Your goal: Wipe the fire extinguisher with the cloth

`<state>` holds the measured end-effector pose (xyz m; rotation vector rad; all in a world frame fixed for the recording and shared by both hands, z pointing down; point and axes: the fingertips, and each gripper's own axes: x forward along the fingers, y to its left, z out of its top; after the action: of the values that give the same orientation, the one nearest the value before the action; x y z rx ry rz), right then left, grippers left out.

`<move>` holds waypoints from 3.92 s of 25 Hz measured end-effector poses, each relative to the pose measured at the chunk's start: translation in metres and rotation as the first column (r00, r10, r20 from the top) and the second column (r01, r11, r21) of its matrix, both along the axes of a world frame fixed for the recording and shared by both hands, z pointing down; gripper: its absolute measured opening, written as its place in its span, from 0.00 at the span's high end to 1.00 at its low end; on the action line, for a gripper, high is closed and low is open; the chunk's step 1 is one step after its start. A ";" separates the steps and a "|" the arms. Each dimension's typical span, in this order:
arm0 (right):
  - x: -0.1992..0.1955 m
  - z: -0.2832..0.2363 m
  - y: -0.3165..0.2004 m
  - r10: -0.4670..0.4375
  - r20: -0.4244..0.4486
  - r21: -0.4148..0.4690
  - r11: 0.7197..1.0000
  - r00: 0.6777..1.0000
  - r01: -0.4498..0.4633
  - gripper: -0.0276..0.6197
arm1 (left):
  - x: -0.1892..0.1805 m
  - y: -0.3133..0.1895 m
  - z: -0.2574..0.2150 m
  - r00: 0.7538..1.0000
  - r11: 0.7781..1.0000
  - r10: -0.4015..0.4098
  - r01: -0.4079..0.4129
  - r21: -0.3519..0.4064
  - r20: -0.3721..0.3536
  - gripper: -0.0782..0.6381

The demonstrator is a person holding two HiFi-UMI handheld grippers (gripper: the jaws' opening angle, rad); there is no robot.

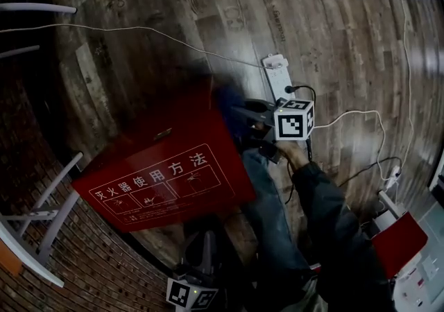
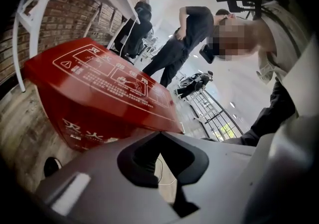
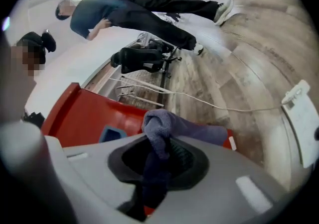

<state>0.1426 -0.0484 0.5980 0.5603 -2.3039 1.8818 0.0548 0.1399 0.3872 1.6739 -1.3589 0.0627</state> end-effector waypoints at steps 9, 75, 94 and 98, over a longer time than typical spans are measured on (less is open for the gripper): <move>0.021 -0.007 0.080 -0.034 0.026 -0.112 0.993 0.999 0.037 0.85 | 0.001 0.020 0.018 0.999 0.998 -0.026 0.024 -0.054 -0.034 0.88; -0.085 -0.201 0.209 0.323 -0.569 0.729 0.624 0.756 0.282 0.85 | -0.178 0.125 0.134 0.986 0.980 -0.117 0.096 -0.174 -0.115 0.88; -0.147 -0.222 0.148 0.207 -0.670 0.635 0.658 0.713 0.405 0.85 | -0.148 0.101 0.083 0.975 0.993 -0.108 0.094 -0.078 -0.197 0.88; -0.243 -0.226 0.192 -0.080 -0.684 0.610 0.483 0.726 0.628 0.85 | -0.143 0.106 0.080 0.974 0.991 -0.114 0.098 -0.090 -0.196 0.88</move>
<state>-0.1001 0.1440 0.3721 0.5102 -2.4176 0.2226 -0.0879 0.2456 0.4675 1.4954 -1.2738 -0.1100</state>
